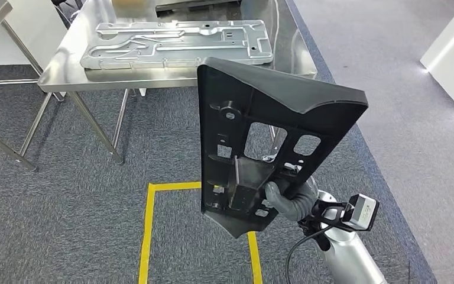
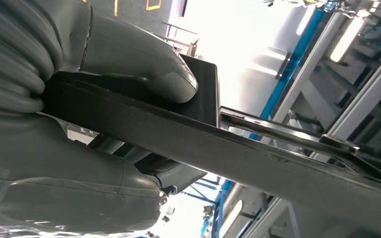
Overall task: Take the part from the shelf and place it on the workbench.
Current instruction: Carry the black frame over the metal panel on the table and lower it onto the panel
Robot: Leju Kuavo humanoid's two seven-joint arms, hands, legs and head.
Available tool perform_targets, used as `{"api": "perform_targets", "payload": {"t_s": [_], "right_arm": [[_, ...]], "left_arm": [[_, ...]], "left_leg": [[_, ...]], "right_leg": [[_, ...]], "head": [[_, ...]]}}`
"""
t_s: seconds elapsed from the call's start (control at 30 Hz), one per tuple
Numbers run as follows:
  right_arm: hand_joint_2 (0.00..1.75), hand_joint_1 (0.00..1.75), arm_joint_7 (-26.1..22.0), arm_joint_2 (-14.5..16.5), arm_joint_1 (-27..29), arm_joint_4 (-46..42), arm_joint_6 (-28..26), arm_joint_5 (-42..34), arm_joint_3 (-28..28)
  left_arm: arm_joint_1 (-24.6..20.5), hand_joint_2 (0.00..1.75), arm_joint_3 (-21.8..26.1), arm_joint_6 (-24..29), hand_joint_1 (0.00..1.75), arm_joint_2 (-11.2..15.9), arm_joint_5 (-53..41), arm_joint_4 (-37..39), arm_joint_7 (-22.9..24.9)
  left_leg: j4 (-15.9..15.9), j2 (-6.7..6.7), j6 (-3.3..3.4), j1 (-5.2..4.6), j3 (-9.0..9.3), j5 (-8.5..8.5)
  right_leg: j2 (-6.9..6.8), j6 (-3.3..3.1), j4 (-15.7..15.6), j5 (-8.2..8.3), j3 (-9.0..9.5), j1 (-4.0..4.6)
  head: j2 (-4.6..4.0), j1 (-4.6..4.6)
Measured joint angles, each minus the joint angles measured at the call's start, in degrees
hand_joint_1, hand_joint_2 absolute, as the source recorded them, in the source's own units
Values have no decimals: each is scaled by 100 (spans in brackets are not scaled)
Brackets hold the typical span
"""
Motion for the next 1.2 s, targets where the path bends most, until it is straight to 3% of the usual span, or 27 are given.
{"api": "perform_targets", "payload": {"t_s": [0.1,0.2,0.23,0.27,0.3,0.37,0.4,0.43,0.53,0.6,0.63,0.73,0.77,0.8,0.87,0.9,0.97,1.1,1.13,1.2], "right_arm": [[175,175,-4,-2,-1,-68,-18,-16,-43],[175,175,-4,0,50,-112,-59,-9,-66],[175,175,-4,1,80,-117,-69,-1,-66],[175,175,-4,1,102,-121,-74,9,-66],[175,175,-3,1,114,-127,-77,17,-66],[175,175,-4,-1,118,-146,-79,26,-69],[175,175,-3,-1,118,-155,-79,27,-71],[175,175,-3,2,122,-163,-79,28,-71],[175,175,-2,10,142,-185,-79,31,-73],[175,175,-2,14,135,-202,-80,32,-76],[175,175,-2,18,131,-209,-80,32,-76],[175,175,-2,22,149,-217,-82,32,-74],[175,175,-2,22,163,-216,-83,32,-74],[175,175,-2,22,173,-216,-82,33,-74],[175,175,-2,26,180,-217,-74,39,-74],[175,175,-2,30,181,-217,-65,43,-75],[175,175,0,45,181,-216,-52,52,-77],[175,175,-1,68,152,-217,-36,60,-82],[175,175,-1,68,136,-217,-36,60,-84],[175,175,-2,69,124,-216,-37,58,-87]], "left_arm": [[-2,175,5,-1,0,-5,-7,0,5],[-13,175,9,2,0,-13,-15,0,5],[-8,175,14,3,0,-18,-15,0,5],[-2,175,20,5,0,-25,-15,0,5],[4,175,26,6,0,-32,-15,0,5],[10,175,38,7,0,-45,-14,0,5],[5,175,43,7,0,-48,-14,0,4],[0,175,48,7,0,-50,-14,0,3],[-4,175,73,7,0,-55,-15,0,-2],[-8,175,102,8,0,-57,-16,0,-5],[-14,175,116,9,0,-58,-16,0,-7],[-12,175,141,9,0,-59,-17,0,-8],[-1,175,144,9,0,-60,-17,0,-8],[11,175,145,9,0,-61,-20,0,-8],[25,175,148,13,0,-60,-28,0,-8],[24,175,152,16,0,-56,-34,0,-8],[20,175,165,23,0,-47,-39,0,-9],[28,175,188,22,0,-43,-48,0,-11],[18,175,190,20,0,-43,-50,0,-11],[3,175,191,16,0,-46,-53,0,-12]], "left_leg": [[-75,-3,94,28,143,39],[-90,-5,136,34,213,-25],[-89,-8,133,35,238,-55],[-89,-12,125,36,275,-89],[-89,-14,111,40,325,-128],[-89,-17,63,44,439,-216],[-89,-18,30,43,474,-253],[-97,-16,-9,40,488,-285],[-38,-9,-121,40,545,-321],[220,-8,-158,52,479,-421],[502,-7,-170,59,333,-547],[1513,-9,-207,60,-331,-931],[1599,-9,-204,59,-456,-895],[1471,-9,-190,56,-477,-731],[731,-8,-115,35,-262,-195],[393,-6,-75,10,-158,-65],[67,-11,1,-40,-57,-22],[-57,-23,121,-15,112,36],[-80,-24,140,-5,161,34],[-90,-26,165,-3,199,0]], "right_leg": [[-23,101,342,-131,-106,-21],[-37,185,1345,-563,-738,-66],[-41,202,1568,-615,-924,-83],[-48,217,1585,-539,-1012,-98],[-58,225,1376,-339,-983,-111],[-87,212,598,171,-723,-122],[-101,181,292,273,-615,-108],[-111,139,113,320,-553,-91],[-103,-9,35,306,-474,-73],[-100,-91,12,278,-368,-81],[-101,-121,2,256,-326,-82],[-88,-164,4,170,-248,-52],[-78,-167,5,138,-213,-40],[-69,-164,6,103,-166,-29],[-61,-151,1,22,-50,-14],[-59,-134,-3,-13,-5,-8],[-56,-74,-2,-57,40,-6],[-55,74,216,-144,36,-21],[-57,105,436,-264,-69,-36],[-60,161,1131,-571,-481,-64]], "head": [[0,1],[0,1],[0,1],[0,1],[0,1],[0,1],[0,2],[0,2],[0,2],[0,2],[0,2],[0,1],[0,1],[0,1],[0,1],[0,0],[0,1],[0,2],[0,2],[0,3]]}}
